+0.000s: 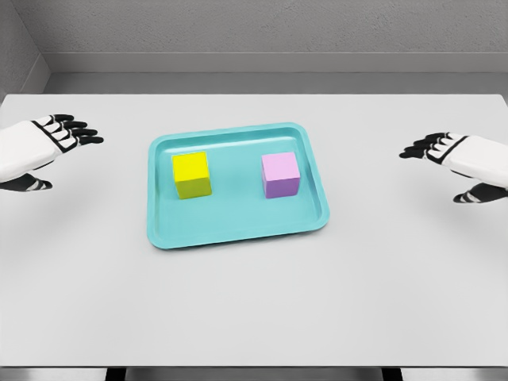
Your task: Push two cubes
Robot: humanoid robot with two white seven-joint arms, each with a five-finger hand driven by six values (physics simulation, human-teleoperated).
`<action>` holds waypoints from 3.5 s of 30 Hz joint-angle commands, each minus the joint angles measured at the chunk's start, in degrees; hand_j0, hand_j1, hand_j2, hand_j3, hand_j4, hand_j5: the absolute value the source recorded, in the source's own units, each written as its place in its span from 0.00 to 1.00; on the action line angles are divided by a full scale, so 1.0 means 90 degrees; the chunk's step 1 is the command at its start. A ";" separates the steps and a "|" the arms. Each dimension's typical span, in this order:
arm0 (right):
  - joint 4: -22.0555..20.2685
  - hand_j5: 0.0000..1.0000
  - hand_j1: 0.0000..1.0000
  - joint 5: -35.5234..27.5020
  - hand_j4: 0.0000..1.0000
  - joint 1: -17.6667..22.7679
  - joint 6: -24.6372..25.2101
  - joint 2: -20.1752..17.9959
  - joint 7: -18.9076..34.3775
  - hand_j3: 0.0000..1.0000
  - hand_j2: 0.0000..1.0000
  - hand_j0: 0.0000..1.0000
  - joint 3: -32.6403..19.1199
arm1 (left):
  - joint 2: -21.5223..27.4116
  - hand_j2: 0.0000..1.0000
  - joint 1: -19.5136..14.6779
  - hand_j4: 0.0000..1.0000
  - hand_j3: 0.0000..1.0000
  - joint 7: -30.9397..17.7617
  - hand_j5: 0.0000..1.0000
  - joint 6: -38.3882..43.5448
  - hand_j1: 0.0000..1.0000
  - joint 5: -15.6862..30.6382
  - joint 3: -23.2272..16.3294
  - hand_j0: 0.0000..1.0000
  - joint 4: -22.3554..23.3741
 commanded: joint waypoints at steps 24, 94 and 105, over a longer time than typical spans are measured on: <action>-0.0087 0.60 0.60 0.1373 0.60 -0.2598 0.0006 0.0978 0.0842 0.60 0.60 0.60 0.2151 | -0.0093 0.69 -0.0078 0.69 0.69 -0.0223 0.69 0.0006 0.69 -0.0775 -0.0121 0.69 -0.0061; 0.1447 0.52 0.52 0.1734 0.52 -0.2314 0.0006 0.3635 0.0989 0.52 0.52 0.52 0.1907 | -0.1207 0.71 -0.2158 0.71 0.71 -0.0916 0.71 0.0006 0.71 -0.1204 -0.2513 0.71 0.0437; 0.1564 0.52 0.52 0.1705 0.52 -0.2246 0.0006 0.3323 0.0989 0.52 0.52 0.52 0.1614 | -0.1333 0.71 -0.2285 0.71 0.71 -0.1004 0.71 0.0006 0.71 -0.1185 -0.2504 0.71 0.0476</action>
